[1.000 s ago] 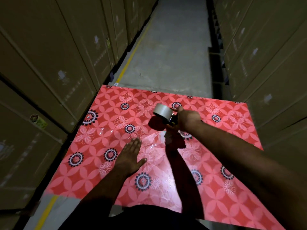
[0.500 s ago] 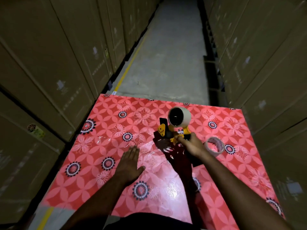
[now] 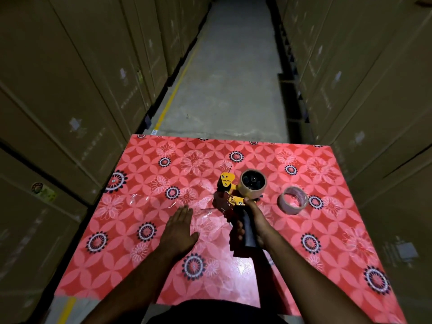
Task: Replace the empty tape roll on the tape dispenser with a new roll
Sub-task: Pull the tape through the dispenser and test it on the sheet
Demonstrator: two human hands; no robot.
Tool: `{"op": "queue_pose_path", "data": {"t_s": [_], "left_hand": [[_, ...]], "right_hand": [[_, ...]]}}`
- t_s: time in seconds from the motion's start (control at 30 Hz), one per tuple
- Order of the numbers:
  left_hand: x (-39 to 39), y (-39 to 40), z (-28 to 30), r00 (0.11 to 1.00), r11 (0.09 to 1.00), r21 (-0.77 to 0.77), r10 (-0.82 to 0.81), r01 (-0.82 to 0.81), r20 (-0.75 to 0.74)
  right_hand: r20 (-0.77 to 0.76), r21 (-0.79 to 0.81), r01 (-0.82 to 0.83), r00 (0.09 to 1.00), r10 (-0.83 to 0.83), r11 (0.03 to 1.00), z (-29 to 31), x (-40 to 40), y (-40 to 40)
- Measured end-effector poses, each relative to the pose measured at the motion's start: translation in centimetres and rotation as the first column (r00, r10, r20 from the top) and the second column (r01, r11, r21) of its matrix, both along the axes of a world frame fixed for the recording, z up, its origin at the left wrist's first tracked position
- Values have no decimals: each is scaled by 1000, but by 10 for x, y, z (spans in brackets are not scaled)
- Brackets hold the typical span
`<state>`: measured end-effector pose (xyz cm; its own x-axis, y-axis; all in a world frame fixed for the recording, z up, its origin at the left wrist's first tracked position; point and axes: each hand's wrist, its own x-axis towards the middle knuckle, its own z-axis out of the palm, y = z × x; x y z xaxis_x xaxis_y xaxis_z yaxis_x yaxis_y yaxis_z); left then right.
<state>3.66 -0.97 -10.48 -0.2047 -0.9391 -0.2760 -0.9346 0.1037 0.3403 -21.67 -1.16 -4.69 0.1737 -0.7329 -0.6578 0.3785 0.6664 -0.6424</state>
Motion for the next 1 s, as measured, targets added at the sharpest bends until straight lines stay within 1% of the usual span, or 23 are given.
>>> {"op": "queue_pose_path", "data": {"t_s": [0.1,0.23,0.3,0.47,0.53,0.63,0.7,0.77,0.83,0.9,0.93,1.0], "left_hand": [[-1,3,1,999,1000,-5,20,-21,-38],[3,3,-1,1000,1000,-2,-1,1,-31],[5,3,-3,999,1000,-3,-9,9,-31],[5,5,-6,1000,1000,-21,-18,18,-16],[4,6,-6,1000,1000,-24,-18,18,-21],[4,7,-6,1000,999,-27,-24,24,-15],[5,7,-5,999,999,-26,-32,32,-12],[5,6,-4,999,999,-21,-40,40,-6],[4,5,-1,999,999,-12,-40,40,-4],[1,5,1,999,999,-1,-36,36,2],[0,4,3,999,999,11,-39,39,15],[-3,3,5,998,999,19,-50,50,47]], "right_hand": [[-18,33,-40,999,40,999,-10,1,-2],[2,89,-94,996,94,992,-20,-1,-3],[-9,111,-97,995,99,989,-23,-2,-4],[45,165,-101,994,95,981,-25,-3,-12],[24,174,-108,994,105,979,-27,-7,-14],[-69,150,-107,991,119,983,-22,-11,-13],[-206,101,-27,977,48,994,-20,-14,-11],[-302,78,4,953,20,997,-22,-15,-10],[-431,94,-28,900,66,995,-24,-16,-12],[-552,91,-103,823,136,990,-34,-21,-15],[-575,84,-132,803,156,988,-41,-24,-16],[-582,66,-182,792,186,981,-50,-26,-18]]}}
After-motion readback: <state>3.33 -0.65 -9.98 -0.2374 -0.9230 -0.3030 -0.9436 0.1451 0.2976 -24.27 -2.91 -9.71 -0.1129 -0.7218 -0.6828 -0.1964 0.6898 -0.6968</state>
